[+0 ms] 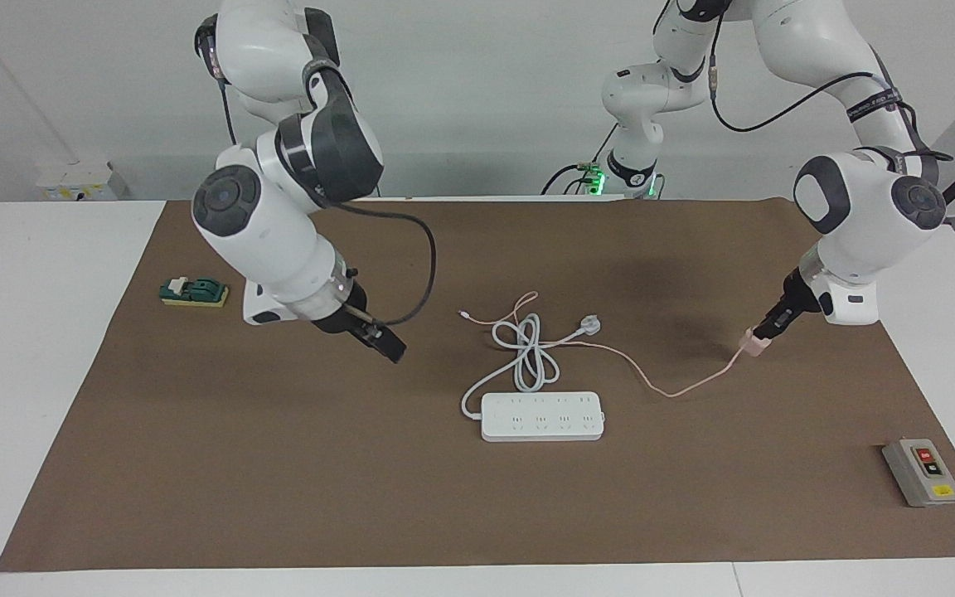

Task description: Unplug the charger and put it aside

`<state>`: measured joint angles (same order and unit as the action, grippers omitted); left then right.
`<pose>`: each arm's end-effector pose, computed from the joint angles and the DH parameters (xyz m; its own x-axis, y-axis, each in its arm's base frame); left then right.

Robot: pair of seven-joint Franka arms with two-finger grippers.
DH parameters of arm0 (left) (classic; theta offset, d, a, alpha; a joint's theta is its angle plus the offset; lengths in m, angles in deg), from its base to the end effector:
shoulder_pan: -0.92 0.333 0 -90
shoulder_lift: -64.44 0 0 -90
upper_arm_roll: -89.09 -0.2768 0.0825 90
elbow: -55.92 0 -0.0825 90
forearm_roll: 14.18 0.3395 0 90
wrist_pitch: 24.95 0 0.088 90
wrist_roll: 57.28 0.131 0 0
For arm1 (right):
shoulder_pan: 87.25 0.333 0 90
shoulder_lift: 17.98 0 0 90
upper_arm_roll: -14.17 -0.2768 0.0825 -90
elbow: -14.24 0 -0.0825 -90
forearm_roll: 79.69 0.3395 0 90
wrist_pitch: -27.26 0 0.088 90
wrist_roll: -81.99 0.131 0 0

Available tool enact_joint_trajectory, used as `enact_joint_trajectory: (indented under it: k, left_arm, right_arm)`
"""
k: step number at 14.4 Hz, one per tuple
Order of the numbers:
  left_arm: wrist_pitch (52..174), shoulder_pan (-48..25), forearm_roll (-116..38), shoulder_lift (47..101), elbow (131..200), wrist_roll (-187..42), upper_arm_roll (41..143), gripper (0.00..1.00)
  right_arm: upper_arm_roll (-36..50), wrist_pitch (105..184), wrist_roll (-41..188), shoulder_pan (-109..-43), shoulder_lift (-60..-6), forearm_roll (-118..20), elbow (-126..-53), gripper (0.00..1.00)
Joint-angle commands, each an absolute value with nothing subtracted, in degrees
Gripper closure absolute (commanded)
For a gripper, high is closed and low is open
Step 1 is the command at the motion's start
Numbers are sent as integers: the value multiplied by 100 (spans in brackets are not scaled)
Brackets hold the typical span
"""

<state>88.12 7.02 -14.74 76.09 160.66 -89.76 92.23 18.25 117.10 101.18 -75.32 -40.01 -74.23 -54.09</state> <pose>0.5570 0.0290 0.3747 0.8102 0.5831 -0.0593 0.5834 -0.8120 -0.0143 0.5984 0.1030 0.5080 0.9812 -0.1908 -0.0303 -0.1923 -0.9794 -0.0620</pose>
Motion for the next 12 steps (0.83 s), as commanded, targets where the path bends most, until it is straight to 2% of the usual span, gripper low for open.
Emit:
enact_joint_trajectory:
  k: [1, 5, 8, 10, 12]
  left_arm:
    - [8738, 558, -1471, 7508, 15728, -8831, 9199, 0]
    - [7976, 558, -1462, 7307, 15340, -8112, 9225, 0]
    - [7280, 514, -1471, 6824, 15357, -7330, 9234, 0]
    - [6955, 505, -1471, 6481, 15427, -6829, 9243, 0]
    - [6743, 479, -1471, 6305, 15401, -6345, 9243, 0]
  right_arm:
    - [1804, 11735, 8511, -7775, -3416, -7809, -5826, 0]
    - [1804, 11244, 7856, -8039, -2880, -7907, -5922, 0]
    - [1804, 11207, 7874, -8153, -2178, -7907, -6737, 0]
    - [1699, 11540, 7865, -8390, -1659, -7951, -7467, 0]
    - [1384, 11612, 7838, -8749, -1446, -8021, -7742, 0]
